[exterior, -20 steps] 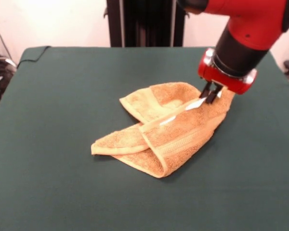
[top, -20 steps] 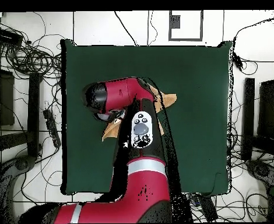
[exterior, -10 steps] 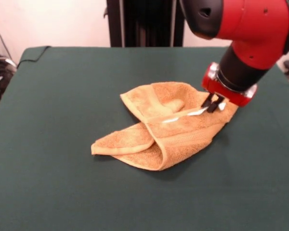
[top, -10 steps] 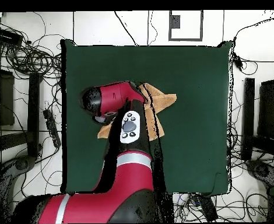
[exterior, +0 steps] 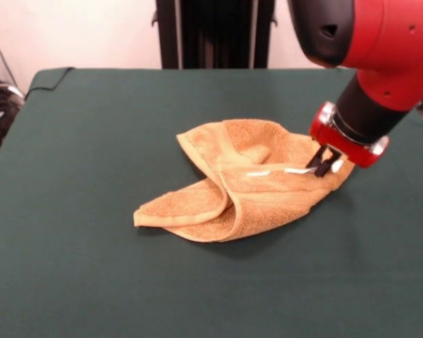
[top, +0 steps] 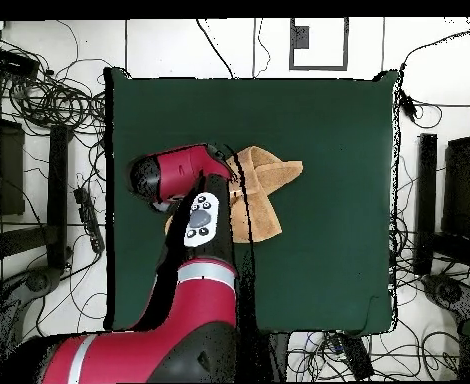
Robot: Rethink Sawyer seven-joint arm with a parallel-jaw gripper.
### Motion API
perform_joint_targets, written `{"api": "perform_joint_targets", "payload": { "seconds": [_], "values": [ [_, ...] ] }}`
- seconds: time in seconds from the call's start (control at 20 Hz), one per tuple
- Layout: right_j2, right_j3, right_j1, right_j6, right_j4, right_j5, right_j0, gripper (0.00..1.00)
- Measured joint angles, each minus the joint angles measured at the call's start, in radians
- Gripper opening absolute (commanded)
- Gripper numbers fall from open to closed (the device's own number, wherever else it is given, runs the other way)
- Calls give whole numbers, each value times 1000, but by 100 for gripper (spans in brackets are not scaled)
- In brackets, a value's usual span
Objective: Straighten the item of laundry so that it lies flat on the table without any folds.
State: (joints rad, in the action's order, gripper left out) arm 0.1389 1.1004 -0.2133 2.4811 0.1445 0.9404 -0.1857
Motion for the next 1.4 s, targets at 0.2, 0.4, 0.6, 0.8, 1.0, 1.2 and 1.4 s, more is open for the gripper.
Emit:
{"api": "perform_joint_targets", "payload": {
  "seconds": [0.2,0.4,0.6,0.8,1.0,1.2,1.4],
  "values": [
    [21,-41,24,47,-20,0,-19,0],
    [45,-87,49,77,-30,1,-36,0],
    [76,-137,77,107,-30,1,-55,0],
    [120,-194,109,150,-31,-1,-86,0],
    [143,-226,126,194,-36,-31,-105,0],
    [151,-236,128,248,-56,-112,-119,0],
    [152,-236,128,292,-99,-199,-121,0]
  ]
}}
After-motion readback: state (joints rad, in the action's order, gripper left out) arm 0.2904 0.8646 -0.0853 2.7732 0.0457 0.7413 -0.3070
